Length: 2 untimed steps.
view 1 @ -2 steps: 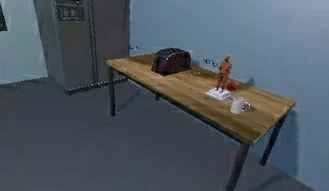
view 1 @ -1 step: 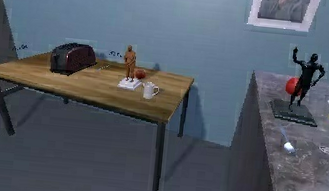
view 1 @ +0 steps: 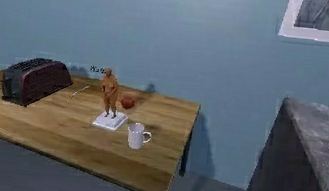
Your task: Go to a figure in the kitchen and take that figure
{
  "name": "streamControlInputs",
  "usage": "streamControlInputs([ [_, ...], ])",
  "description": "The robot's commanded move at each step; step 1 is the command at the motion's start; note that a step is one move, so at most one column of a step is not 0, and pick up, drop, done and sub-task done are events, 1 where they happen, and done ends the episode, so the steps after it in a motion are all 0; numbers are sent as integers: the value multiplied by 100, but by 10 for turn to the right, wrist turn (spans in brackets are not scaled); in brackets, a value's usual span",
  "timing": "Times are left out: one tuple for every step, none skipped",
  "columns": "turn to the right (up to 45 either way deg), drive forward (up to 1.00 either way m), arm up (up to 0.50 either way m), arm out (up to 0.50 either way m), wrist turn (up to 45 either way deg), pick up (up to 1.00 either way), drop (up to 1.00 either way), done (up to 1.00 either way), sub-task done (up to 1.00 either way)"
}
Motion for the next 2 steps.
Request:
streamControlInputs([
  [-300,0,0,0,0,0,0,0,0],
  [0,0,50,0,0,0,0,0,0],
])
